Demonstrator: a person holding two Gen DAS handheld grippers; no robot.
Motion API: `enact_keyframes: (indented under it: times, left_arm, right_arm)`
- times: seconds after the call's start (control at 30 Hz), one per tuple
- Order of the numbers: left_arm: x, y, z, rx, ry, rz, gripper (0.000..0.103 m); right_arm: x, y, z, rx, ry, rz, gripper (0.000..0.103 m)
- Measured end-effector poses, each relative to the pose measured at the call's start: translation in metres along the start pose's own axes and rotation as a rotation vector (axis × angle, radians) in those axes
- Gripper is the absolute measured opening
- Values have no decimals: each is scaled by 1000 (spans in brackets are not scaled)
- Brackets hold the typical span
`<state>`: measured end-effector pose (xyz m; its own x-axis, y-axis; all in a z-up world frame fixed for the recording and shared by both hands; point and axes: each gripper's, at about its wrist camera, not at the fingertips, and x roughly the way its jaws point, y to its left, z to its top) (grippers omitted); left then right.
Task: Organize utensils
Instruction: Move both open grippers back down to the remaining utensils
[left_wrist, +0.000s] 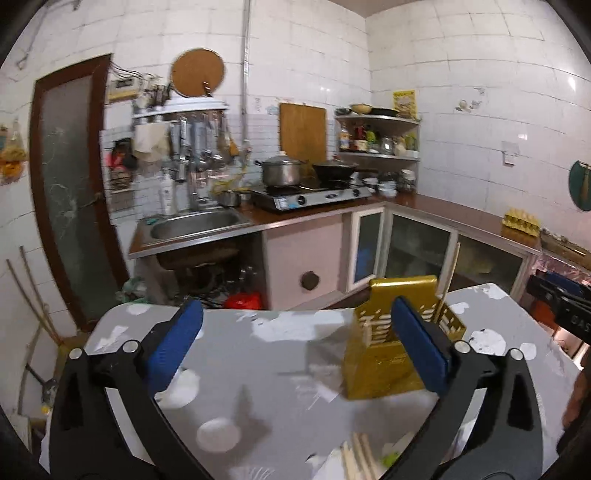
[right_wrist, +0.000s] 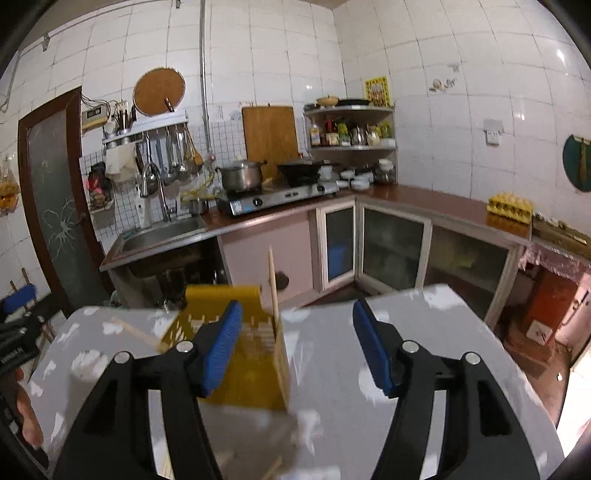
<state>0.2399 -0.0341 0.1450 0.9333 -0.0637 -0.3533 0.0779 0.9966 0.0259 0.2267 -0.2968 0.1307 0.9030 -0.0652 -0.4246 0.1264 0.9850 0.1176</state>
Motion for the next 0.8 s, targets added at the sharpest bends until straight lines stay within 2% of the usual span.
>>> enact_keyframes:
  times: [0.17, 0.27, 0.4, 0.47, 0.67, 0.8]
  left_arm:
    - [-14, 12, -32, 9, 71, 21, 98]
    - [-9, 19, -56, -6, 146, 33, 98]
    - [9, 27, -93, -48, 277, 6, 98]
    - [16, 25, -112, -43, 317, 5, 98]
    - [34, 17, -146, -20, 389, 7, 98]
    - [44, 10, -154, -12, 411, 6, 98]
  right_arm:
    - [-18, -3, -41, 17, 86, -37, 62]
    - [-17, 0, -63, 4, 131, -61, 62]
    - [-6, 2, -95, 10, 202, -89, 62]
    - [3, 3, -110, 13, 240, -104, 62]
    - [30, 0, -143, 32, 340, -130, 62]
    - [47, -4, -158, 64, 389, -140, 60]
